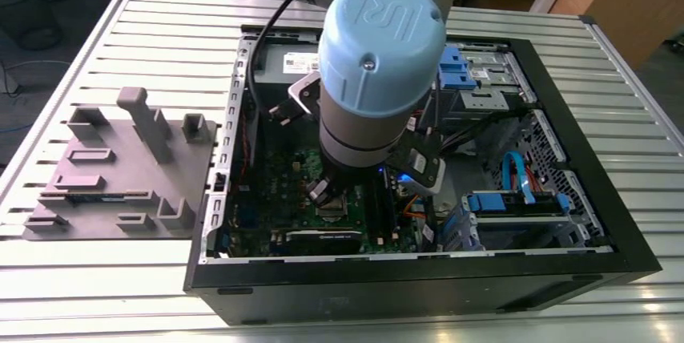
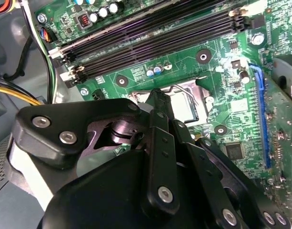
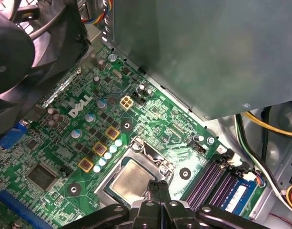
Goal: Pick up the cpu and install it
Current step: 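Install the first cpu locking lever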
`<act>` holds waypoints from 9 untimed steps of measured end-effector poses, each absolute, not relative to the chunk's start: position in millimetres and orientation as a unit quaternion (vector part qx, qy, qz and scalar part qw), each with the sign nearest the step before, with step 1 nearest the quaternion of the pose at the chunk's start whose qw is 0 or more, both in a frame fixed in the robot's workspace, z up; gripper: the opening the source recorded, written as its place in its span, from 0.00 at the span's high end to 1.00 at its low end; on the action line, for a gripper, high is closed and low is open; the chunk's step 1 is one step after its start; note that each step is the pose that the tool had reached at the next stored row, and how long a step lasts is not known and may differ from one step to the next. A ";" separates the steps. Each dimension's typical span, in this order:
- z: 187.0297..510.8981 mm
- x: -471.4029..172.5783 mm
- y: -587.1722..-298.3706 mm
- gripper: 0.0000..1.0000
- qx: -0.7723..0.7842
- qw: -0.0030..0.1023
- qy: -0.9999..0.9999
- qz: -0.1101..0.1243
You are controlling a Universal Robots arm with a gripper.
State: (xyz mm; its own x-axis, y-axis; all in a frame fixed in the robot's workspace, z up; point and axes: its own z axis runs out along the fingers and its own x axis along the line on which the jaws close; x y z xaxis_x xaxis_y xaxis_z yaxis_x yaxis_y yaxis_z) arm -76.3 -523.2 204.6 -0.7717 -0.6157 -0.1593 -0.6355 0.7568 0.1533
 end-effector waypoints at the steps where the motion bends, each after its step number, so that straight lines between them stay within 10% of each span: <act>1: 204.3 -76.3 -523.7 0.89 -0.334 0.050 0.936 0.100; 9: 198.4 -76.0 -526.1 0.89 -0.334 0.049 0.936 0.099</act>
